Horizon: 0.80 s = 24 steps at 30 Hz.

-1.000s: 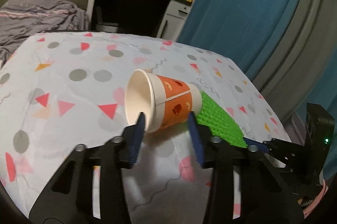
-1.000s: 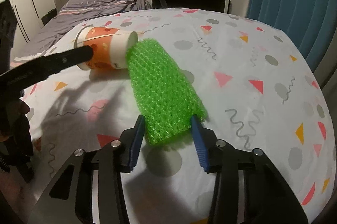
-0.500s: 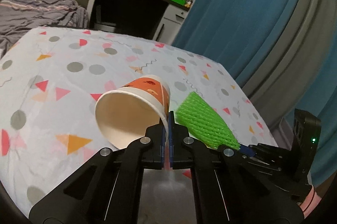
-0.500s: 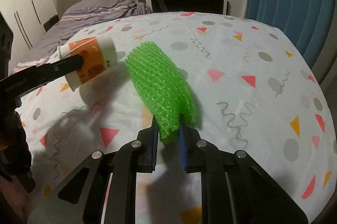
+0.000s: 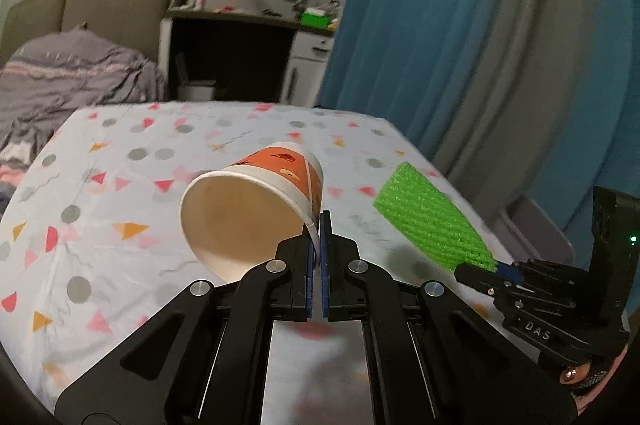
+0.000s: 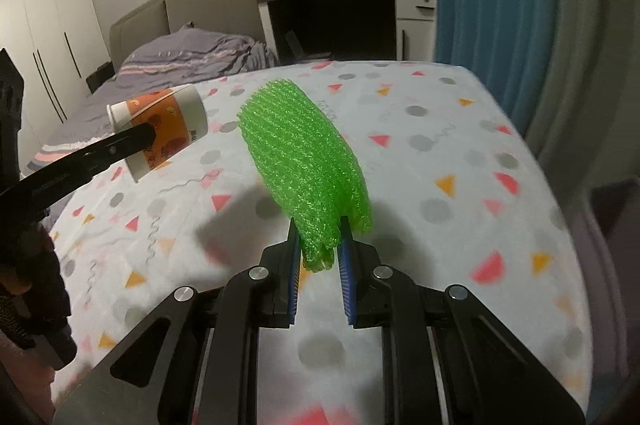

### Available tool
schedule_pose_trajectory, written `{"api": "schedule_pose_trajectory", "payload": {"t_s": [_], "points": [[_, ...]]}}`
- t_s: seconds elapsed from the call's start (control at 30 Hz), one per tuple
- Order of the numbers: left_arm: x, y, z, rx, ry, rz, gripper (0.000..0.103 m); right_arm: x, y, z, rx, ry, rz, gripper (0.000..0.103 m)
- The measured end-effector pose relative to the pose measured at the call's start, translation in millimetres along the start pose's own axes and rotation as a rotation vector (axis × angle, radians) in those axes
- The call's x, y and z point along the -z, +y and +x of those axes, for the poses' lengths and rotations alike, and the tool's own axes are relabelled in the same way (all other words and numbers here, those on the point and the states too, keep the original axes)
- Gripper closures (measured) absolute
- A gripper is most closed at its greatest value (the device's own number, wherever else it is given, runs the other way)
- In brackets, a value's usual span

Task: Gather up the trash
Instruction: 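Carry the orange cup and green scrubber over the grey bin with both grippers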

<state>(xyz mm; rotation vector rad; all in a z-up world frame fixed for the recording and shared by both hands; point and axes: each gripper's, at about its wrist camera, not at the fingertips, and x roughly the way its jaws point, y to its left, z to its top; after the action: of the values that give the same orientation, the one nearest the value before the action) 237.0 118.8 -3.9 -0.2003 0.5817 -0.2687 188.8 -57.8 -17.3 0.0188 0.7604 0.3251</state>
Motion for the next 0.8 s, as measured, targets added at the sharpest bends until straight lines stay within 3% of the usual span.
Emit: {"api": "schedule_pose_trajectory", "payload": {"t_s": [0.4,0.63,0.8], "points": [[24,-145,-7,0.185,0.006,0.146,0.101,53,-88,-91,0.127,-0.086,0.174,0.084],[32,-224,9,0.303,0.027,0.213,0.101,70,-152,-117,0.256,-0.123,0.275,0.083],[36,-269,32,0.384,0.048,0.232,0.101,82,-204,-117,0.362,-0.099,0.345,0.081]]}}
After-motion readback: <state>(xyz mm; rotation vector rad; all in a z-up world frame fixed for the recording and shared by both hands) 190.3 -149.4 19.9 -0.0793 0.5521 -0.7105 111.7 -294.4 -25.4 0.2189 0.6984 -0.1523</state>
